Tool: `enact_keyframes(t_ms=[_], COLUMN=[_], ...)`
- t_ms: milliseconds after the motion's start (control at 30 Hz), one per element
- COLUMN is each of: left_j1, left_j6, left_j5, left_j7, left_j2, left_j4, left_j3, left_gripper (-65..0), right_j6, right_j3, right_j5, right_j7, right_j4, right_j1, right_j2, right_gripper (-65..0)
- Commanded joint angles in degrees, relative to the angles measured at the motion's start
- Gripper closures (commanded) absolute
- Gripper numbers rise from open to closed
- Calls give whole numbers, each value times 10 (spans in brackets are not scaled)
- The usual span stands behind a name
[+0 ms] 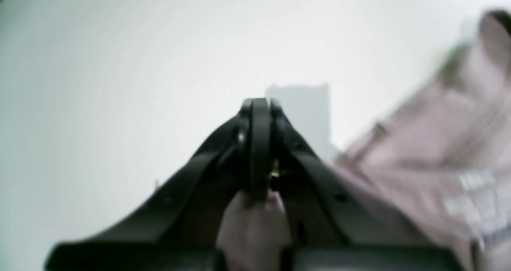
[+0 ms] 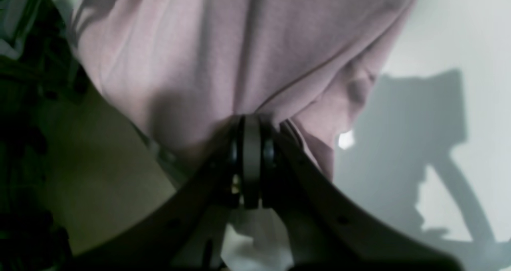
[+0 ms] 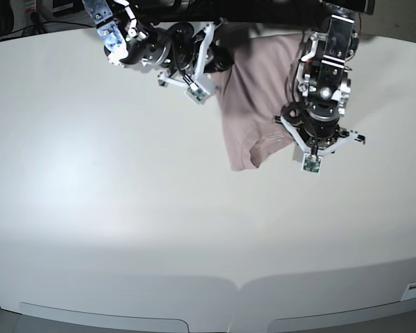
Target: Fold the T-shirt properly
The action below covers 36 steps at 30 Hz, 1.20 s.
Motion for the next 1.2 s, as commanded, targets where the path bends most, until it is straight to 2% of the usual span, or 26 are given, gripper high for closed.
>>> enact_keyframes(t_ms=[0, 267, 433, 567, 667, 767, 867, 1067, 1167], left_j1=[-12, -24, -22, 0, 43, 94, 144, 269, 336], left_j6=[4, 5, 9, 50, 53, 53, 53, 51, 50], left_j5=[5, 2, -52, -103, -122, -134, -184, -269, -295], left_j7=[-5, 17, 96, 142, 148, 148, 145, 94, 78], left_j2=[-7, -39, -85, -138, -163, -164, -164, -164, -164], left_j4=[9, 37, 156, 256, 290, 294, 295, 329, 351], left_j3=[-1, -3, -3, -9, -33, -70, -122, -209, -237], left_gripper=[0, 0, 0, 0, 0, 0, 0, 0, 0], right_j6=[-3, -21, -41, -43, -39, -7, 18, 34, 34], right_j3=[1, 1, 36, 110, 178, 252, 317, 428, 475], right_j5=[-1, 5, 5, 17, 71, 102, 140, 195, 234], right_j7=[3, 22, 10, -20, -52, -60, -70, -100, -136], right_j4=[9, 19, 93, 143, 159, 164, 175, 191, 191], right_j1=[1, 1, 1, 0, -6, -28, -59, -116, -138], right_j2=[1, 1, 1, 1, 1, 1, 1, 1, 1], right_gripper=[0, 0, 0, 0, 0, 0, 0, 0, 0])
